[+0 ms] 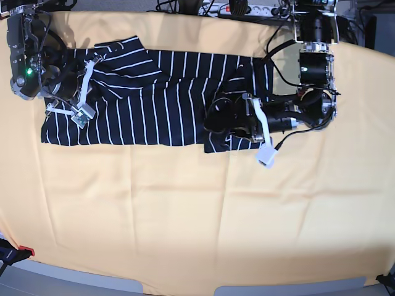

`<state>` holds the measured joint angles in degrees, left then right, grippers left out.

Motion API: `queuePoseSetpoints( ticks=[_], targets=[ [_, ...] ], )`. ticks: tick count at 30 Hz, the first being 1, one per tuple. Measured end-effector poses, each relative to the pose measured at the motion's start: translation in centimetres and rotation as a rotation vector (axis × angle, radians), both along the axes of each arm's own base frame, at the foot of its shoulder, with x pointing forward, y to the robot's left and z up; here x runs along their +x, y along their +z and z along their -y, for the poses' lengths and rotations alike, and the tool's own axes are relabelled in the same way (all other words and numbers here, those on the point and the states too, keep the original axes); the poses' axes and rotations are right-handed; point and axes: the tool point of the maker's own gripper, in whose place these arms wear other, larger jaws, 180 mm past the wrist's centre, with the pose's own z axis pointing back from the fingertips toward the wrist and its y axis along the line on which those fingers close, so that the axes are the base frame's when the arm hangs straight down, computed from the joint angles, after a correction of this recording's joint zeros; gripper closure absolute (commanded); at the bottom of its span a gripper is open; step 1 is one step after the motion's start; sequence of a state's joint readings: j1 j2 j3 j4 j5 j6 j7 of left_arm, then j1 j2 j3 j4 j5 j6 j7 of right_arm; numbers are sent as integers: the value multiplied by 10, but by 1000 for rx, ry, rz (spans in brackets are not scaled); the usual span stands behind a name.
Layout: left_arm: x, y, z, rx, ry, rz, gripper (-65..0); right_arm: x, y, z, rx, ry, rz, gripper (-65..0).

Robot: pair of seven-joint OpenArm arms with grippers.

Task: Fold the T-shirt properly
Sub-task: 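Lift the hem end with the left gripper and fold it toward the right gripper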

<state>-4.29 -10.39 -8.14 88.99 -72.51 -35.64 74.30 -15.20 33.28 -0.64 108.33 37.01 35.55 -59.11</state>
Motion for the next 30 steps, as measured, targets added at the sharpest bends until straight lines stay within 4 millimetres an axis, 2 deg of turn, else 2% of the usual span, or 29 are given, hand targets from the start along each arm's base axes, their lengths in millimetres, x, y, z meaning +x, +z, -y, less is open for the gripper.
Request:
queuePoseSetpoints(
  ticks=[4,5,8,9,11,13,17,18,19,21,23,25,30],
  targets=[
    [4,1,4,-9,20,8,0,0,0,0,0,0,0,0],
    [4,1,4,-12,21,8,-50,0,0,0,0,0,0,0],
    [2,3,9,-29,10,3,-258,0,0,0,0,0,0,0],
    [-2,7,11,-53,-10,-5,-300,0,0,0,0,1,0,0],
    [-8,20,14,-127,-48,1,-327,-1,0,-3,13,8,-6,0],
    [-7,20,14,-108,-57,63,-327,-3,1,-6,32,13,-11,0],
    [-7,10,13,-60,-52,40,-324,-3,2,-7,42,13,-15,0],
    [-7,10,13,-62,-52,44,-298,-3,2,-7,43,13,-15,0],
    [-6,13,12,-72,-46,59,-231,-3,2,-7,43,13,-14,0],
    [2,19,4,-86,-5,75,0,-3,2,-8,44,13,-14,0],
    [12,23,-11,-88,55,93,0,-3,2,-8,45,13,-15,0],
    [25,18,-34,-42,152,106,0,-3,2,-8,45,13,-15,0],
    [47,-9,-81,143,343,70,0,-3,2,-8,45,13,-14,0]
  ],
)
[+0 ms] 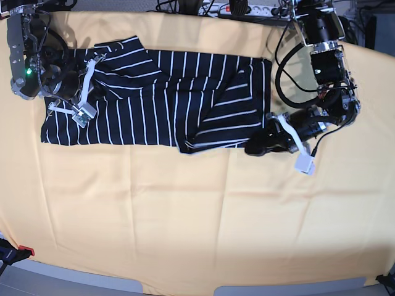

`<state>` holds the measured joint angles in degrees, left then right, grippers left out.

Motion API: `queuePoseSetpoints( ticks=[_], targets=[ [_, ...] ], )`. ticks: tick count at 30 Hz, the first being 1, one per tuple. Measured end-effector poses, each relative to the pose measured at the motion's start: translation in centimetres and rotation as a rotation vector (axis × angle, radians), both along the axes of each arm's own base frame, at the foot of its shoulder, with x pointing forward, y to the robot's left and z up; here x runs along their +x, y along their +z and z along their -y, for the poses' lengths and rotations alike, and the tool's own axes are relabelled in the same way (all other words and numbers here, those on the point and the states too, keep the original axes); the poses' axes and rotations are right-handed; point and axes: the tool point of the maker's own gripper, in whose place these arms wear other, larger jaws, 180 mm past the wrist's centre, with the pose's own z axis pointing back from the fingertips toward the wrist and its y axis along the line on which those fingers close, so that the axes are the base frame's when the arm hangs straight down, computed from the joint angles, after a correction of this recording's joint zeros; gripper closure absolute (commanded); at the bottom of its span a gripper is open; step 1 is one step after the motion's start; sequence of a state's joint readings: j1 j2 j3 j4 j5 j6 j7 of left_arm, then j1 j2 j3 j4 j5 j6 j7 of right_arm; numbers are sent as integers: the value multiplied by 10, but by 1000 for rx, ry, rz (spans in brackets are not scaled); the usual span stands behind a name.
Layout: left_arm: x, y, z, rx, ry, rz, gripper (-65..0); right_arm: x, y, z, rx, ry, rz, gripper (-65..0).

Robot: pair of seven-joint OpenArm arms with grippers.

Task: Fold the T-shirt properly
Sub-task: 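Lift the hem end with the left gripper and fold it toward the right gripper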

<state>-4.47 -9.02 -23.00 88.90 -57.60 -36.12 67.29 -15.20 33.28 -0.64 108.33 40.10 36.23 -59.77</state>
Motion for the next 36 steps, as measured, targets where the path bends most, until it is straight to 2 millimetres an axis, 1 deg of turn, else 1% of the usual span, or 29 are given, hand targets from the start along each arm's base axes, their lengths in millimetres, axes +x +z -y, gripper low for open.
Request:
queuePoseSetpoints(
  ticks=[2,3,5,7,10,12,15,17,20,22,25,30,31,34,36],
  targets=[
    [4,-8,-8,40,46,-22,0,0,0,0,0,0,0,0],
    [3,-9,-8,44,45,-25,0,0,0,0,0,0,0,0],
    [1,-8,-5,19,40,-25,0,1,0,0,0,0,2,0],
    [-4,-4,3,-31,17,-29,0,1,0,0,0,0,2,0],
    [-17,2,26,-129,-52,-40,0,1,0,0,0,0,2,0],
    [-32,4,47,-172,-145,-41,0,1,0,0,0,0,2,0],
    [-55,17,83,-297,-265,-22,0,1,1,-1,7,0,1,0],
    [-67,21,105,-362,-322,-39,0,0,1,-3,16,0,0,0],
    [-80,24,133,-405,-386,-56,0,0,1,-2,15,0,-1,0],
    [-83,30,142,-434,-408,-54,0,0,1,-2,15,0,-1,0],
    [-84,44,154,-505,-427,-39,0,0,1,-2,15,0,-1,0],
    [-110,39,181,-469,-569,-80,0,0,1,-2,16,0,0,0],
    [-114,37,184,-459,-589,-86,-34,0,1,-3,15,5,0,0],
    [-121,33,185,-437,-619,-99,-211,-1,1,-3,15,13,0,0],
    [-123,28,181,-417,-627,-108,-302,0,1,-3,15,13,0,0]
  ],
)
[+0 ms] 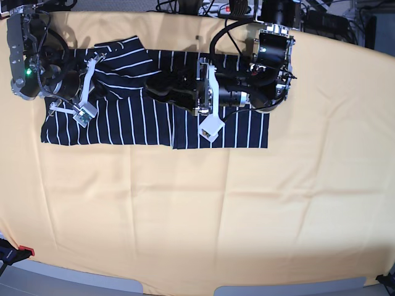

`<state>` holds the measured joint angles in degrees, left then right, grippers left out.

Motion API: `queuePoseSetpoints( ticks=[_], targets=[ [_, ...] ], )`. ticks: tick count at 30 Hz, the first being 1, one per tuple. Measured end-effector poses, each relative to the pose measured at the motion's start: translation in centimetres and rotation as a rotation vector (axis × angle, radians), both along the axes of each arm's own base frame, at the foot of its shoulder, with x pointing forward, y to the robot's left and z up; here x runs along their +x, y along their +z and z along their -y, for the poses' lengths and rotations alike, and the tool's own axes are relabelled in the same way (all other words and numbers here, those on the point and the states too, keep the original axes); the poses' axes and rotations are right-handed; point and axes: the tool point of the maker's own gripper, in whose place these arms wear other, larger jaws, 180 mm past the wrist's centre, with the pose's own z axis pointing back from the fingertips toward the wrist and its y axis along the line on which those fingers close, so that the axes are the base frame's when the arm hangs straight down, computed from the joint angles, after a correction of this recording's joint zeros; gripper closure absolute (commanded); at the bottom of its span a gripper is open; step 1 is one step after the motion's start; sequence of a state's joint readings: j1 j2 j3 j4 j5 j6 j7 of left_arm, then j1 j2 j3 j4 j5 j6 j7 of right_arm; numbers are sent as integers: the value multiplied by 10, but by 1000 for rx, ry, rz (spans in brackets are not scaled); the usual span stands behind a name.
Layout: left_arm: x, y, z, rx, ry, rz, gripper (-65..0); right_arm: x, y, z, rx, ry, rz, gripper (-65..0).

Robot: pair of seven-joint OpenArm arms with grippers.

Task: Fold the T-shirt properly
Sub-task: 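Lift the hem end with the left gripper and fold it toward the right gripper, then press the folded layers flat with both grippers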

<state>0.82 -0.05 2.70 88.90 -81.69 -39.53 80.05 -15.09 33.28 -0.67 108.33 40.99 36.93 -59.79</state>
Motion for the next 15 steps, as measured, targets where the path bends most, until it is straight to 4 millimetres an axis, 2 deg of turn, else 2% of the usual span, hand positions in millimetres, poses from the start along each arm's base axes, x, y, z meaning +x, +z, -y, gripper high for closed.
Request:
queuePoseSetpoints(
  ticks=[3,4,5,6,8,10,12,15],
  targets=[
    [0,-6,-8,32,-2,1,-324,0,0,0,0,0,0,0],
    [1,-8,-12,45,-3,5,-320,0,0,0,0,0,0,0],
    [2,-10,-15,61,-6,12,-289,0,0,0,0,2,0,0],
    [7,-10,-20,73,1,23,-223,0,0,0,0,3,0,0],
    [20,-6,-31,86,35,50,-10,0,0,0,0,3,1,0],
    [37,-1,-46,94,96,76,0,0,0,0,1,3,0,-53],
    [51,-2,-62,117,168,83,0,0,0,0,0,2,1,-78],
    [56,-29,-78,267,207,83,0,3,1,1,-2,-15,3,-77]
  ],
)
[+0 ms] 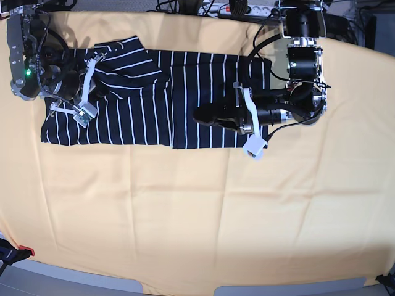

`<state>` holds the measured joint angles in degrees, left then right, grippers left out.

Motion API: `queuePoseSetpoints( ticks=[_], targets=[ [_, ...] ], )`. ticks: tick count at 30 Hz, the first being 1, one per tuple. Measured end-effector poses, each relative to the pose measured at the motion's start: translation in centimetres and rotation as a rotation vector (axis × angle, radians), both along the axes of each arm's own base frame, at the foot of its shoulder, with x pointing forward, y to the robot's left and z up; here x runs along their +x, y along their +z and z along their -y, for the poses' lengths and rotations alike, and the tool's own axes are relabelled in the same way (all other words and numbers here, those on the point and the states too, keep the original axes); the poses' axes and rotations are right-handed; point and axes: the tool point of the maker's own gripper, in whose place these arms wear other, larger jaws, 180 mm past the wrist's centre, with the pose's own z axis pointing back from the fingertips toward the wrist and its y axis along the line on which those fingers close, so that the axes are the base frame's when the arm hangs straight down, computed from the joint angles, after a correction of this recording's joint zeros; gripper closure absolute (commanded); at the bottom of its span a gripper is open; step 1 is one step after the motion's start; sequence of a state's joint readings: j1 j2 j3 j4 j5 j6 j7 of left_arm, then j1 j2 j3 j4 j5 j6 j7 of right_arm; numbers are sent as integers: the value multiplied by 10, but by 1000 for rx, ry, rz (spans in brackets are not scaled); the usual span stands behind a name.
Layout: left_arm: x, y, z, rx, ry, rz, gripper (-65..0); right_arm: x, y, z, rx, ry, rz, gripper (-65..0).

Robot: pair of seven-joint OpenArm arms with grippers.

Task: Fold the T-shirt properly
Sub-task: 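Press the folded layers flat with both grippers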

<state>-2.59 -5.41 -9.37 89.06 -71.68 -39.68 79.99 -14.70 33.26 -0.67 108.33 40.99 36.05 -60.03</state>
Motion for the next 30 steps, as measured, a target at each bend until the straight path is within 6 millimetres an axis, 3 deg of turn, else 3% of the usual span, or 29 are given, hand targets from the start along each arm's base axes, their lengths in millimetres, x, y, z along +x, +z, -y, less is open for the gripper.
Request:
queuePoseSetpoints(
  ticks=[7,9,14,17,21,26,30],
  targets=[
    [17,-41,-33,256,113,39,0,29,19,-1,4,-7,79,-82],
    [11,-52,-39,293,127,31,0,35,25,-2,3,-3,100,-136],
    [-2,-61,-30,295,106,22,0,61,49,-2,-10,15,192,-377],
    [-12,-65,-20,280,94,18,0,69,46,22,-137,-52,219,-409],
    [-19,-68,-17,289,67,23,0,67,37,74,-343,-265,189,-409],
    [-17,-68,-22,296,70,31,0,42,34,128,-419,-498,145,-409],
    [-18,-69,-31,312,67,33,0,26,47,164,-353,-660,148,-409]
  ],
)
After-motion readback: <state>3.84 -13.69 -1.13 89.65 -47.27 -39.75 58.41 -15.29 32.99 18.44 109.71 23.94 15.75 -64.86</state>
